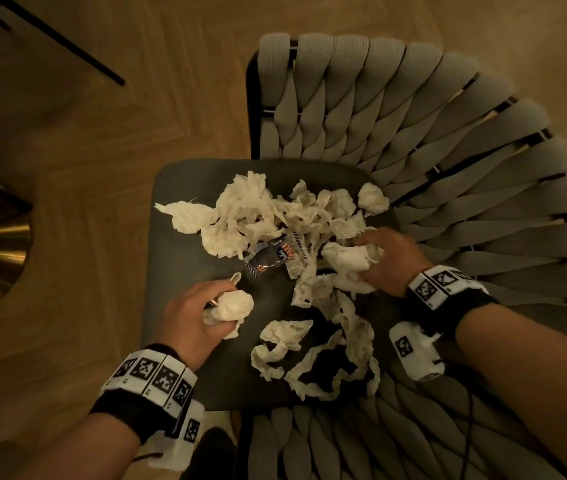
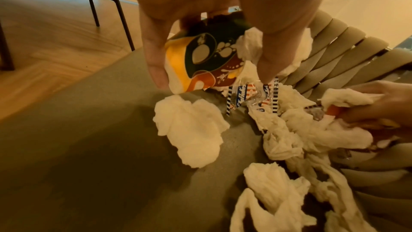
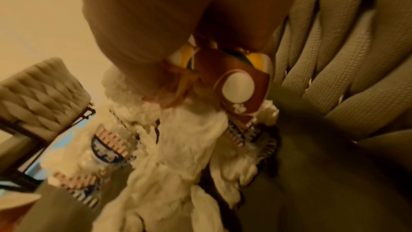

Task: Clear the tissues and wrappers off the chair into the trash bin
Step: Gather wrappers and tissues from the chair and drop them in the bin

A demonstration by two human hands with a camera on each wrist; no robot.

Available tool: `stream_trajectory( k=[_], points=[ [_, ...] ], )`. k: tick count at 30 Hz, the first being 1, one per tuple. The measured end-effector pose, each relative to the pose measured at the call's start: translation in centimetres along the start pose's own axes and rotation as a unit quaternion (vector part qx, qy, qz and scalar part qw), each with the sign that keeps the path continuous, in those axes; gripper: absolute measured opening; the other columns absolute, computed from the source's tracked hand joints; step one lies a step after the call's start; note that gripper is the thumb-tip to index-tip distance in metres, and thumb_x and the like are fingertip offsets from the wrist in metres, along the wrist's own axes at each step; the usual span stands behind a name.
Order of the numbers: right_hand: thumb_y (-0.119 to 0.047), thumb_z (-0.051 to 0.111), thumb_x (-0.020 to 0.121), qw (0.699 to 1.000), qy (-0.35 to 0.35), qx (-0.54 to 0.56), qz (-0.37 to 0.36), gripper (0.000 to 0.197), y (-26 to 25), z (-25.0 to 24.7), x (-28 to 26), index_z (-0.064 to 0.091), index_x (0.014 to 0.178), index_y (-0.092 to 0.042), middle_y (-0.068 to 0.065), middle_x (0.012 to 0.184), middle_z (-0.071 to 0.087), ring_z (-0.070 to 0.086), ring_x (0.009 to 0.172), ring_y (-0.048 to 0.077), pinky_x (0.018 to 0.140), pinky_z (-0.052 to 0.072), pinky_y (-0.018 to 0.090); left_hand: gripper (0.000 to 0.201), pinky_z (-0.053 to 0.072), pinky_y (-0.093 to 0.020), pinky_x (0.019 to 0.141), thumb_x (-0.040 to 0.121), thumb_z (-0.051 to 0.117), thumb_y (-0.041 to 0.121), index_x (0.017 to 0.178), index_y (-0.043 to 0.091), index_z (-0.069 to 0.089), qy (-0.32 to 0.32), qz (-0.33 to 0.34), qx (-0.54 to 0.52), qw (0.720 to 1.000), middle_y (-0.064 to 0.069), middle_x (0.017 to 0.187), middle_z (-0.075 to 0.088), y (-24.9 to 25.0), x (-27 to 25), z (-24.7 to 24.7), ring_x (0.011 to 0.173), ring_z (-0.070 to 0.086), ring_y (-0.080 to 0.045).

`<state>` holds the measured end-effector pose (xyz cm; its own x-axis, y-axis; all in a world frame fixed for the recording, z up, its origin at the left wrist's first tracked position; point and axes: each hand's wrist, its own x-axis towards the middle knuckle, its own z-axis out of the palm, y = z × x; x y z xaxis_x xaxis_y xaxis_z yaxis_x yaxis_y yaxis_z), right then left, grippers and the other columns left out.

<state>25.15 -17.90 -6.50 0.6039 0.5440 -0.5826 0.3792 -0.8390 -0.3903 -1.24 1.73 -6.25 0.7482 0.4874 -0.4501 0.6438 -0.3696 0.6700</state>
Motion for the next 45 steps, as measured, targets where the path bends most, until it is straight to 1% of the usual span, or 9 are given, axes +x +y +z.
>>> stream_trajectory(
  k=[10, 14, 18, 25, 34, 37, 40, 42, 45],
  points=[
    [-0.012, 0.08, 0.07, 0.983, 0.081, 0.161, -0.027, 0.027, -2.0, -8.8, -9.0, 0.067, 0.09, -0.026, 0.008, 0.087, 0.069, 0.065, 0.072, 0.019, 0.064, 0.055, 0.032, 0.051, 0.049, -0.035, 0.089, 0.067, 0.083, 0.012, 0.101, 0.043, 0.062, 0.049, -0.002, -0.143, 0.989, 0.019, 0.105, 0.066, 2.5, -5.6, -4.9, 0.097, 0.061, -0.006],
    [0.0, 0.077, 0.071, 0.966, 0.106, 0.216, -0.097, 0.035, -5.4, -13.1, -14.1, 0.064, 0.08, -0.031, -0.009, 0.078, 0.069, 0.061, 0.067, -0.005, 0.059, 0.049, 0.009, 0.051, 0.052, -0.026, 0.085, 0.066, 0.082, 0.01, 0.098, 0.044, 0.063, 0.081, 0.004, -0.18, 0.98, 0.02, 0.104, 0.067, 5.2, -10.3, -8.7, 0.096, 0.062, -0.003],
    [-0.003, 0.074, 0.074, 0.946, 0.098, 0.268, -0.154, 0.021, -9.5, -16.4, -19.4, 0.068, 0.09, -0.014, 0.0, 0.085, 0.071, 0.064, 0.077, 0.015, 0.067, 0.055, 0.03, 0.06, 0.049, -0.007, 0.078, 0.065, 0.081, 0.002, 0.092, 0.053, 0.062, 0.119, -0.004, -0.218, 0.969, 0.03, 0.099, 0.067, 7.7, -16.0, -12.8, 0.095, 0.063, 0.004],
    [0.003, 0.077, 0.07, 0.924, 0.062, 0.261, -0.274, 0.023, -17.6, -17.4, -26.1, 0.066, 0.083, -0.012, -0.009, 0.077, 0.069, 0.064, 0.068, 0.006, 0.059, 0.053, 0.016, 0.054, 0.051, -0.008, 0.076, 0.061, 0.079, 0.008, 0.089, 0.052, 0.063, 0.225, -0.025, -0.271, 0.936, 0.025, 0.1, 0.068, 7.5, -27.1, -19.1, 0.093, 0.063, 0.005],
    [-0.045, 0.082, 0.058, 0.907, -0.054, 0.245, -0.337, 0.045, -34.3, -5.7, -33.1, 0.067, 0.089, -0.016, -0.003, 0.084, 0.07, 0.064, 0.075, 0.007, 0.068, 0.054, 0.022, 0.038, 0.057, -0.054, 0.079, 0.064, 0.08, 0.012, 0.092, 0.034, 0.068, 0.382, -0.137, -0.345, 0.846, 0.014, 0.092, 0.071, -3.1, -44.6, -23.7, 0.088, 0.067, -0.008],
    [0.0, 0.077, 0.071, 0.904, -0.107, 0.21, -0.358, 0.025, -39.5, 1.5, -34.8, 0.068, 0.091, -0.013, -0.001, 0.081, 0.07, 0.068, 0.07, 0.017, 0.06, 0.057, 0.027, 0.043, 0.057, -0.051, 0.081, 0.061, 0.087, 0.028, 0.097, 0.033, 0.066, 0.42, -0.169, -0.328, 0.829, 0.006, 0.098, 0.071, -9.4, -50.6, -24.7, 0.095, 0.066, -0.017],
    [0.01, 0.072, 0.071, 0.903, -0.145, 0.185, -0.359, 0.031, -45.4, 9.7, -37.8, 0.069, 0.084, -0.018, 0.001, 0.078, 0.071, 0.065, 0.062, 0.008, 0.054, 0.055, 0.016, 0.04, 0.057, -0.043, 0.081, 0.065, 0.083, 0.027, 0.097, 0.042, 0.064, 0.433, -0.206, -0.329, 0.813, 0.011, 0.097, 0.071, -18.0, -56.3, -25.6, 0.095, 0.066, -0.012],
    [-0.019, 0.08, 0.071, 0.9, -0.17, 0.202, -0.348, 0.015, -49.7, 15.2, -40.4, 0.07, 0.08, -0.025, -0.005, 0.08, 0.073, 0.066, 0.064, 0.002, 0.057, 0.054, 0.012, 0.041, 0.057, -0.036, 0.078, 0.07, 0.08, 0.017, 0.096, 0.043, 0.063, 0.429, -0.234, -0.344, 0.801, 0.012, 0.094, 0.071, -24.0, -59.5, -26.3, 0.092, 0.066, -0.008],
    [-0.077, 0.074, 0.036, 0.904, -0.201, 0.192, -0.324, 0.058, -55.6, 23.2, -43.1, 0.07, 0.081, -0.041, -0.017, 0.087, 0.073, 0.068, 0.075, -0.001, 0.063, 0.053, 0.01, 0.038, 0.054, -0.017, 0.066, 0.073, 0.078, 0.012, 0.101, 0.032, 0.061, 0.429, -0.267, -0.342, 0.792, 0.007, 0.097, 0.068, -32.5, -62.5, -27.4, 0.089, 0.065, -0.01]
  ],
)
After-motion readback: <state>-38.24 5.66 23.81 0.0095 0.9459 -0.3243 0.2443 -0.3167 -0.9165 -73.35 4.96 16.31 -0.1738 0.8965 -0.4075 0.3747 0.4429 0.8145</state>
